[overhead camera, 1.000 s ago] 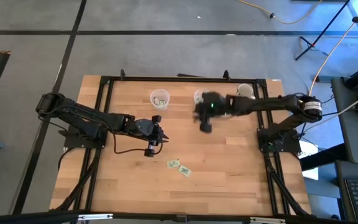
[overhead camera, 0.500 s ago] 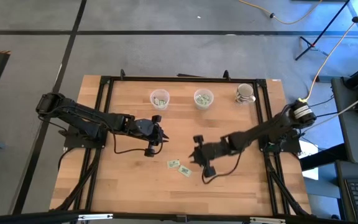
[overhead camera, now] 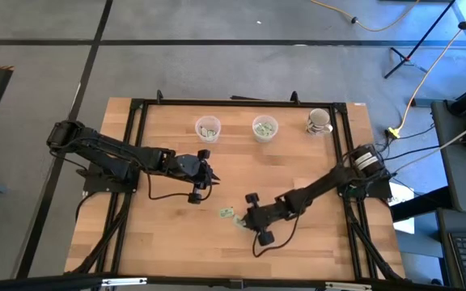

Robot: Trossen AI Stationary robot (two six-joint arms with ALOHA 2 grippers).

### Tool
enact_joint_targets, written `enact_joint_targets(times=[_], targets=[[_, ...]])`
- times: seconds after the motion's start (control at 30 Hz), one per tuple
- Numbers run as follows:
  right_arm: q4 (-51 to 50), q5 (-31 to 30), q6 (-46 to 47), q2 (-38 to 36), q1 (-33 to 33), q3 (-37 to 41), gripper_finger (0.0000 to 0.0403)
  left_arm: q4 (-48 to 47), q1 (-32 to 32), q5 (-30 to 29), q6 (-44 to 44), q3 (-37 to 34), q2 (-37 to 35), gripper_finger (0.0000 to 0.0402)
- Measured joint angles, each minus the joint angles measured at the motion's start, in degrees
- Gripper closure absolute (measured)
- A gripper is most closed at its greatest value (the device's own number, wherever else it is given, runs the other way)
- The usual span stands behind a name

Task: Pick and place Stevia / Truvia into bins
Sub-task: Put the stevia packet into the right transparent container

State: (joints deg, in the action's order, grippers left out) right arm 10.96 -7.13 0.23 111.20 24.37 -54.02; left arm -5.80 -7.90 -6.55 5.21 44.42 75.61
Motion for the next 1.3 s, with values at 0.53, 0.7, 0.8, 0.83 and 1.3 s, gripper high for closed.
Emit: enact_joint_targets(times=[0.53,0.7,0.8,0.83,1.3], targets=[[-2.8,-1.7,0.9,1.0,0.3,-0.9,0.0372,0.0,0.0,0.0,-0.1,0.0,0.0,0.0354],[-3.1,-1.8,1.1,1.0,0.3,-0.8,0.0398,0.0,0.0,0.0,-0.1,0.0,0.0,0.0353],[-3.4,-1.8,2.1,0.3,0.2,-0.7,0.0397,0.0,0.0,0.0,-0.1,0.0,0.0,0.0352],[-4.3,-1.9,2.6,-0.5,0.2,-0.7,0.0397,0.0,0.0,0.0,-0.1,0.0,0.0,0.0352],[-41.0,-15.6,2.4,-25.1,-8.5,-12.4,0.0398,-0.1,0.0,0.8,0.0,0.0,0.0,0.0356]])
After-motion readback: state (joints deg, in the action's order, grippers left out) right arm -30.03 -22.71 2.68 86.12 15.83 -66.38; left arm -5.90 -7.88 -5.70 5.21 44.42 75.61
